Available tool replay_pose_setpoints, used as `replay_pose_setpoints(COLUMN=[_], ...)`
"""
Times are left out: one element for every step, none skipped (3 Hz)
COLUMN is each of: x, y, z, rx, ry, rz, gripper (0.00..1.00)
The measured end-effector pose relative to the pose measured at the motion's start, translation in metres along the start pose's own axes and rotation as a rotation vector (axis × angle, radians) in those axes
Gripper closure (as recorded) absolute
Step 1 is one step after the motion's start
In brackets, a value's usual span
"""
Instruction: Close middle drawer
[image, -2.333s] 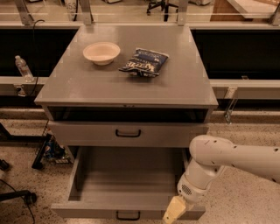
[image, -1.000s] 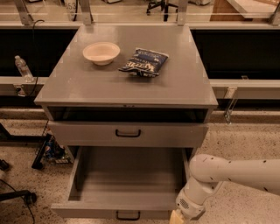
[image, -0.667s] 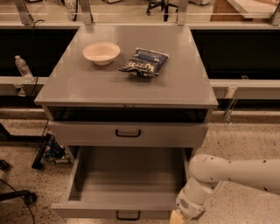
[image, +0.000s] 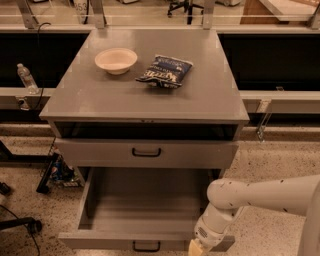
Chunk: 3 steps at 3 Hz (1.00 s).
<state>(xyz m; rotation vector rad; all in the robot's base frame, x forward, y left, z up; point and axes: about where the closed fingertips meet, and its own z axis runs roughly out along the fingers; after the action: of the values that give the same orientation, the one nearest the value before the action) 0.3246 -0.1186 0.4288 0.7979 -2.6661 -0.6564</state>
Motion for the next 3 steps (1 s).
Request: replay_pose_setpoints(x=[-0.009, -0.016, -0.032], y=[-0.005, -0.01, -0.02], z=[0.008, 0.009, 0.005], rx=[0.044, 0.068, 0.107], ry=[-0.032, -0.063, -0.129], rz=[-0.03, -0.052, -0.092], gripper=[1.0, 1.0, 1.0])
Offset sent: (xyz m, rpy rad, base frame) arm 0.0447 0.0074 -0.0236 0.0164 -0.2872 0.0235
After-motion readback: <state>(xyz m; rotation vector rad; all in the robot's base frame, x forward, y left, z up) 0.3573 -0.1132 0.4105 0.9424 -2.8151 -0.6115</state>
